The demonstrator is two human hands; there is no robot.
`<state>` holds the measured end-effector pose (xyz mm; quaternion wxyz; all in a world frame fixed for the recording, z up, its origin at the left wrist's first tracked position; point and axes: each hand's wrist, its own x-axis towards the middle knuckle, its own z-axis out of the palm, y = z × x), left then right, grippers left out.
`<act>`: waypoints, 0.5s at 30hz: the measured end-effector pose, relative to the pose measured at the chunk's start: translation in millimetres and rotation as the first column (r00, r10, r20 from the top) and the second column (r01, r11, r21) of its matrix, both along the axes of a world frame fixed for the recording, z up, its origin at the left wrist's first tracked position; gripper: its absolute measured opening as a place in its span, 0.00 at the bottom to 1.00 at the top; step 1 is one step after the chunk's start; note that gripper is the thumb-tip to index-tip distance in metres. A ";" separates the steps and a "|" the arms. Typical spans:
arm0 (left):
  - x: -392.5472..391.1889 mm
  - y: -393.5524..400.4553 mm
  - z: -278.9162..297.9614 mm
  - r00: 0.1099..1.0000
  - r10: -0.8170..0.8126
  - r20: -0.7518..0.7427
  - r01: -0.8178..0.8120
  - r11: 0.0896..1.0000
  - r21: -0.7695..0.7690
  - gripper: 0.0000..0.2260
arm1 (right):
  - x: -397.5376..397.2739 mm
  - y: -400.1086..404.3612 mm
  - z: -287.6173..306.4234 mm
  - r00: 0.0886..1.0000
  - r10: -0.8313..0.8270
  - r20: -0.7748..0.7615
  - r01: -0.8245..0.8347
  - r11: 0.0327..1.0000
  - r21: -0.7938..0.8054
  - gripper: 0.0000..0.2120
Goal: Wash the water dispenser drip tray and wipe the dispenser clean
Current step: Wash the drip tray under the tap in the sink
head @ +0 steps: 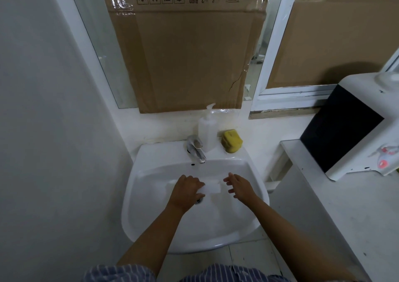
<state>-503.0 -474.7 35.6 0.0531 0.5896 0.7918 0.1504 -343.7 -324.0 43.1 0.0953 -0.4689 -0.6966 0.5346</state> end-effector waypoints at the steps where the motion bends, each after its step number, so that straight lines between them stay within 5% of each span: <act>1: 1.7 -0.2 -2.5 0.999 0.028 0.036 -0.031 0.997 0.070 0.19 | 1.7 0.5 -1.5 1.000 0.001 0.003 -0.001 1.000 -0.008 0.20; 3: 7.4 0.7 -1.2 0.947 0.172 0.270 -0.229 0.953 0.197 0.18 | 3.8 1.3 -2.8 1.000 -0.010 0.016 0.011 0.999 -0.040 0.19; 6: 12.6 3.8 7.7 0.648 0.340 0.681 -0.554 0.824 0.116 0.15 | 5.2 2.2 -4.8 0.998 -0.007 0.063 0.015 0.993 -0.117 0.16; 12: 4.0 -7.6 -9.6 -0.022 0.255 0.967 -0.751 0.634 -0.184 0.06 | 4.9 -4.4 -7.2 0.989 0.057 0.138 -0.033 0.985 -0.172 0.19; 15: 5.9 -13.5 -11.1 -0.228 0.129 0.965 -0.758 0.598 -0.259 0.10 | 3.0 -11.6 -6.2 0.977 0.108 0.181 -0.059 0.965 -0.256 0.24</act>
